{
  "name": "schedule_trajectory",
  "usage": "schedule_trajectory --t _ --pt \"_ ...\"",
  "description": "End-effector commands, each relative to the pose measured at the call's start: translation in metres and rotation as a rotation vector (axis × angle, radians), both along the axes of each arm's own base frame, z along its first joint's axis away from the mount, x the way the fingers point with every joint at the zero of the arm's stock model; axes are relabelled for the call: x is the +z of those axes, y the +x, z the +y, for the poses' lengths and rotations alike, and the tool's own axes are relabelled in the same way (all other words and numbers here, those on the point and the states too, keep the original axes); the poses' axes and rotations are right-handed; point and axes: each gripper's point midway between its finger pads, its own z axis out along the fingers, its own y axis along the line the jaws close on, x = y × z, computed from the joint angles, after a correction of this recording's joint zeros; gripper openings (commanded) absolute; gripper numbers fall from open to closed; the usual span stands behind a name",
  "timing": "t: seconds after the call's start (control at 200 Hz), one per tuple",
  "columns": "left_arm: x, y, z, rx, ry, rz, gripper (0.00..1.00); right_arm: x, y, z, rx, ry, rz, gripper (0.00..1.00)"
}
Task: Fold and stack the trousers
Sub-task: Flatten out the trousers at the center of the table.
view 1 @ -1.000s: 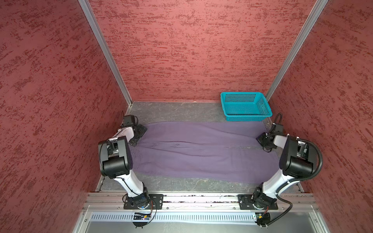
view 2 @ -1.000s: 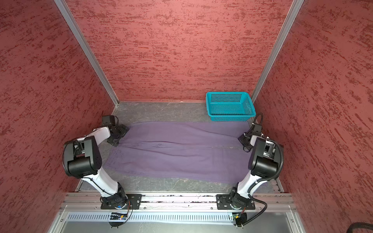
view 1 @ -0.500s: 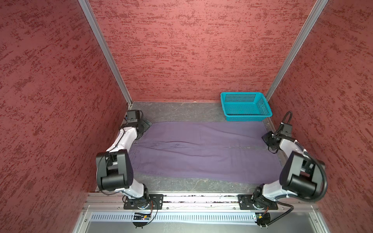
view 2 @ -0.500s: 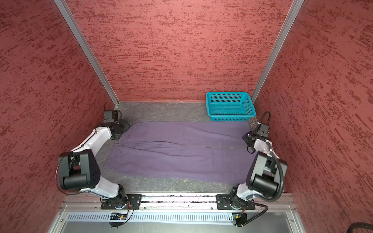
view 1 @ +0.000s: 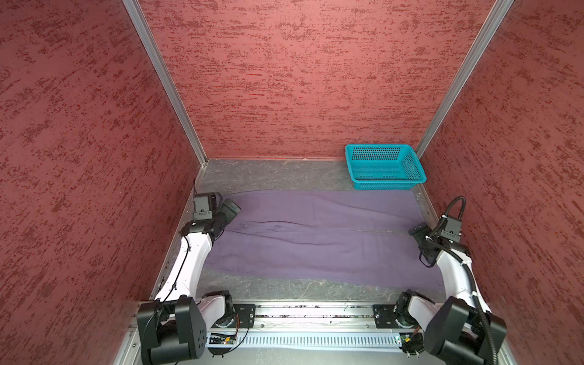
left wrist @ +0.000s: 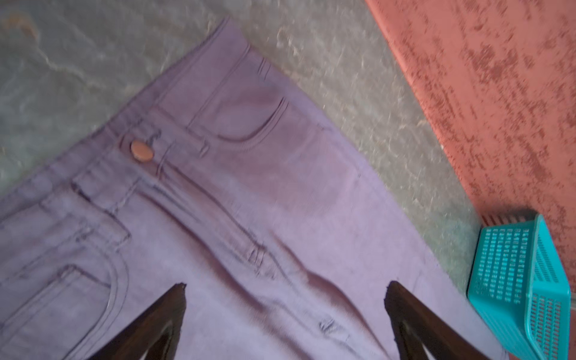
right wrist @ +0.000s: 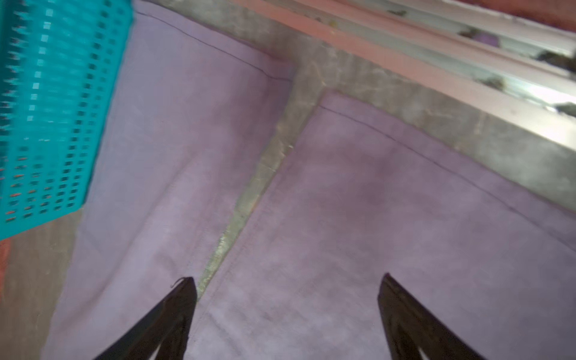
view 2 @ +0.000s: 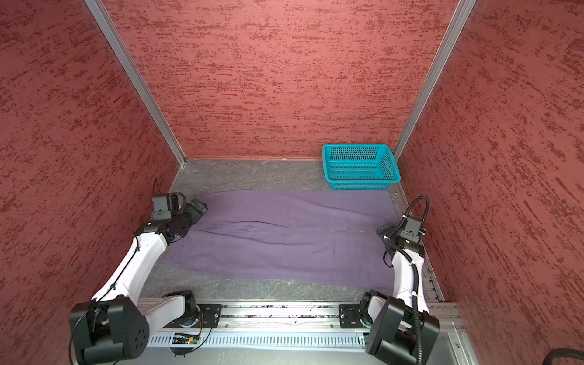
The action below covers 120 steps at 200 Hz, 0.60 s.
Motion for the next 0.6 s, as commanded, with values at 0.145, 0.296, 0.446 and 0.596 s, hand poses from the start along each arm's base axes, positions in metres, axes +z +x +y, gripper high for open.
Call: schedule_trajectory --t 0.145,0.296,0.446,0.596 --pt "-0.004 -0.013 -0.004 -0.043 -0.037 -0.008 1.0 -0.007 -0.067 -0.027 -0.306 -0.099 0.211 0.99" --pt "-0.014 -0.014 -0.008 -0.053 -0.07 -0.003 1.0 0.009 -0.096 -0.037 -0.509 -0.162 0.159 0.99" --pt "-0.024 -0.013 -0.01 -0.06 -0.09 0.017 1.0 0.024 -0.108 -0.047 -0.621 -0.21 0.033 0.91" --pt "-0.029 -0.011 -0.013 -0.072 -0.114 0.027 1.0 0.017 -0.117 -0.049 -0.664 -0.204 0.038 0.91"
